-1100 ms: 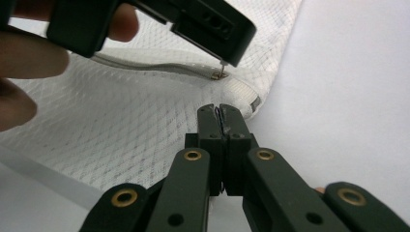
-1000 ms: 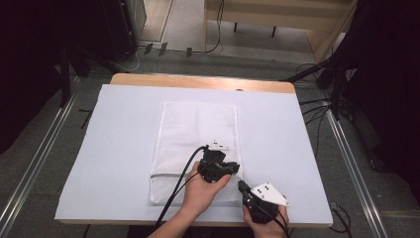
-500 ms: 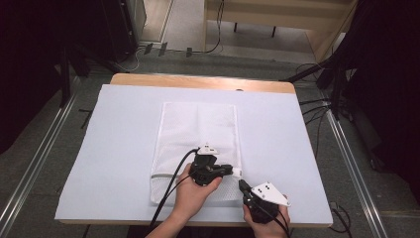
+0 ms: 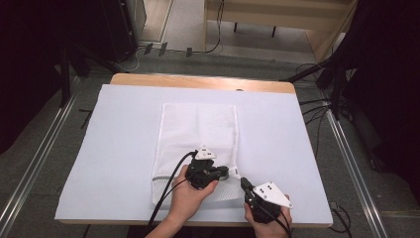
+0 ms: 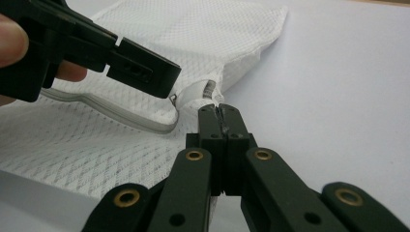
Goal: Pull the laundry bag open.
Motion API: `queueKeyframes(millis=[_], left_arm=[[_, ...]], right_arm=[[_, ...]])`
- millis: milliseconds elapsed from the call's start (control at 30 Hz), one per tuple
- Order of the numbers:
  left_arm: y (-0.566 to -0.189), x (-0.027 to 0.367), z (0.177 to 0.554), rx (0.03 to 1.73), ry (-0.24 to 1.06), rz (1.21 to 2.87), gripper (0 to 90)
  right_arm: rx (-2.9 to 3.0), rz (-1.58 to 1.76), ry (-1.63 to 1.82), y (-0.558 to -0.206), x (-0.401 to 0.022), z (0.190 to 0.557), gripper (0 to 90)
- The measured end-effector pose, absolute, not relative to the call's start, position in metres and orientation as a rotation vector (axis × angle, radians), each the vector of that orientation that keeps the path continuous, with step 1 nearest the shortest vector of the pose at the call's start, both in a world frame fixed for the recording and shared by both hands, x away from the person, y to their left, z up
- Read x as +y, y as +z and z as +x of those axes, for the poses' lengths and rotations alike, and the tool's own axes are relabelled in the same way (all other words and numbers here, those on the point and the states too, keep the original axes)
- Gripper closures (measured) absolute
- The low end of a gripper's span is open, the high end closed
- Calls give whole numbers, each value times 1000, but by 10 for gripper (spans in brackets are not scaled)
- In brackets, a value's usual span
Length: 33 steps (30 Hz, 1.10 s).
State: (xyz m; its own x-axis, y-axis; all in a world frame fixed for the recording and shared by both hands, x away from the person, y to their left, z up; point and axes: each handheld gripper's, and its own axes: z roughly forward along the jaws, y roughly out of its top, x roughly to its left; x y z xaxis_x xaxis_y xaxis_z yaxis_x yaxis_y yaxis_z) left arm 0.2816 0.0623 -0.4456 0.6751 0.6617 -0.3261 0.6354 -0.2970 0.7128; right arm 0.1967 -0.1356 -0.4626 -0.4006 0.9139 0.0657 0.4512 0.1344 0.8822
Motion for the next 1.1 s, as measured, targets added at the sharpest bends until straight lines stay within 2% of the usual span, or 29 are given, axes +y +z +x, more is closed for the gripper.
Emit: queueKeyframes(millis=[367, 1100], left_arm=[[-449, 65, 281, 1010, 61, 2024, 889], [-458, 84, 274, 1032, 4, 1992, 889]], right_arm=[[1898, 1295, 1227, -459, -136, 195, 900], [1916, 1293, 1220, -457, -132, 193, 900]])
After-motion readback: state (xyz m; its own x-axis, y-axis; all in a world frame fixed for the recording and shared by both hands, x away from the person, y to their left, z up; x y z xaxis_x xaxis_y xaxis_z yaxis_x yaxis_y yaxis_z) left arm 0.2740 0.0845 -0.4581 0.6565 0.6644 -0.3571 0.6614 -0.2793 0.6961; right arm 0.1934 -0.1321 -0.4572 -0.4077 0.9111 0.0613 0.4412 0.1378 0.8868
